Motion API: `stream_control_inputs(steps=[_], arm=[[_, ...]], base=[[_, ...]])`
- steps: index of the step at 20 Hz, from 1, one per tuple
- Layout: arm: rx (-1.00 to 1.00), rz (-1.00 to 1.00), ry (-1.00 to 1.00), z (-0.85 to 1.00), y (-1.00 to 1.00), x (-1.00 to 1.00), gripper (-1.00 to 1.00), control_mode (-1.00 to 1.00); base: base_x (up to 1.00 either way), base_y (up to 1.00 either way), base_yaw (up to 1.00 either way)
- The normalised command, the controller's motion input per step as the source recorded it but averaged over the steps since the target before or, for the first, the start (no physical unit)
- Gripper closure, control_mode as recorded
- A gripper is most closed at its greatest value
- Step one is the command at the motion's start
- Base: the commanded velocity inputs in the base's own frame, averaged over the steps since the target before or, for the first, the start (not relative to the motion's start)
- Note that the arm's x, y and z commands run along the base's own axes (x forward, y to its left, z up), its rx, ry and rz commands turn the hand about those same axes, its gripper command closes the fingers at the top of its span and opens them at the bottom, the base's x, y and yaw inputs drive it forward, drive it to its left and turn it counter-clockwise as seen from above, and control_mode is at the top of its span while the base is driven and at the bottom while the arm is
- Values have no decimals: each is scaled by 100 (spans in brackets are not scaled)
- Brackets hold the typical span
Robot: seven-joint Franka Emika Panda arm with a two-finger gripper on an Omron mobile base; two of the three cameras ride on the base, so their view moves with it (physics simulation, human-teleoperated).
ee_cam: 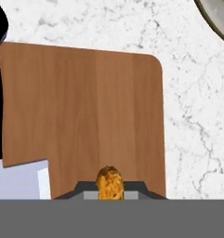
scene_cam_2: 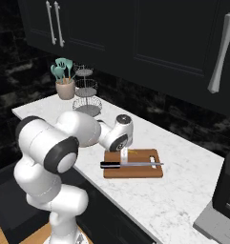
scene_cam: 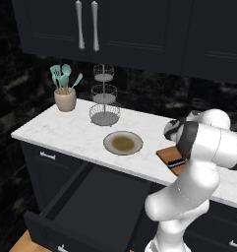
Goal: Pick up the knife from the drawer and place it on the cutting board. Then place the meat from the plate to the cutting board.
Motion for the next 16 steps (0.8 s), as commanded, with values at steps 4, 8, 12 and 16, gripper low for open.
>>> stream_control_inputs(steps=[4,8,12,16], arm=[[-4,9,6,-13,10,20,100,-100],[-3,6,5,0,3,32,-100,-100],[0,6,1,0,0,5,-100,-100],[0,3,0,14,0,-9,-100,-100]], base=[[0,0,0],[0,0,0],[0,0,0],[0,0,0]])
